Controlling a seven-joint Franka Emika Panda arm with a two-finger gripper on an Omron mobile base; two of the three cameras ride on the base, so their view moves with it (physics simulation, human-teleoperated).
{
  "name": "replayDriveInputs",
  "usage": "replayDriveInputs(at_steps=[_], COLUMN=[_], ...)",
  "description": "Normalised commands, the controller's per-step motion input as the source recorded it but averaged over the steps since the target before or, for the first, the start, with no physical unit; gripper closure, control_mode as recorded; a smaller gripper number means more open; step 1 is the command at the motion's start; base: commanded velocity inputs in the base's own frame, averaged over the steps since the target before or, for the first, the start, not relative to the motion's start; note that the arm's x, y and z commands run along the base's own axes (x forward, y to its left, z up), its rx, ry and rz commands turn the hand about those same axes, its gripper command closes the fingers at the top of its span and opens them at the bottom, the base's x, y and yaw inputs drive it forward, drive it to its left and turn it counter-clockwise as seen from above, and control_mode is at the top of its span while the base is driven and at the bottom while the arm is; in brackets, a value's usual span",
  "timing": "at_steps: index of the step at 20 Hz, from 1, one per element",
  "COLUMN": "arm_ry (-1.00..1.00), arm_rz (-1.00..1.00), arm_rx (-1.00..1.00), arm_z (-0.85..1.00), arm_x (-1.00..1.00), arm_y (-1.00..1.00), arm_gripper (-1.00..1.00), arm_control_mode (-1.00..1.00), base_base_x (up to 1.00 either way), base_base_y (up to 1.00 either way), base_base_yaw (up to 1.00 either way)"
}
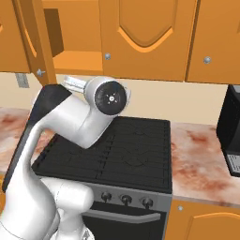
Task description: Close all open cabinet doors.
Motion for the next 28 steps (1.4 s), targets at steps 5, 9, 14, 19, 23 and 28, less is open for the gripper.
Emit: replayDriveInputs(at_steps=[5,9,14,19,23,28], arm_ry=[-0.15,-0.19,-0.21,-0.25,-0.19,-0.06], arm_rz=[0.18,0.13,0.16,0.16,0.03,-0.06], arm_rx=[-0.28,-0.3,-0.31,-0.33,-0.3,-0.27], arm_z=[0.12,0.21,0.27,0.28,0.11,0.0], arm_x=[-0.7,-0.57,-0.6,-0.47,-0.01,0.41], arm_y=[0.96,1.0,1.0,1.0,1.0,1.0], arm_gripper=[-1.0,-1.0,-1.0,-1.0,-1.0,-1.0], arm_control_mode=[-1.0,-1.0,-1.0,-1.0,-1.0,-1.0], base_base_x=[0.0,0.0,0.0,0.0,0.0,0.0], base_base_y=[0.0,0.0,0.0,0.0,0.0,0.0], base_base_yaw=[0.0,0.0,0.0,0.0,0.0,0.0])
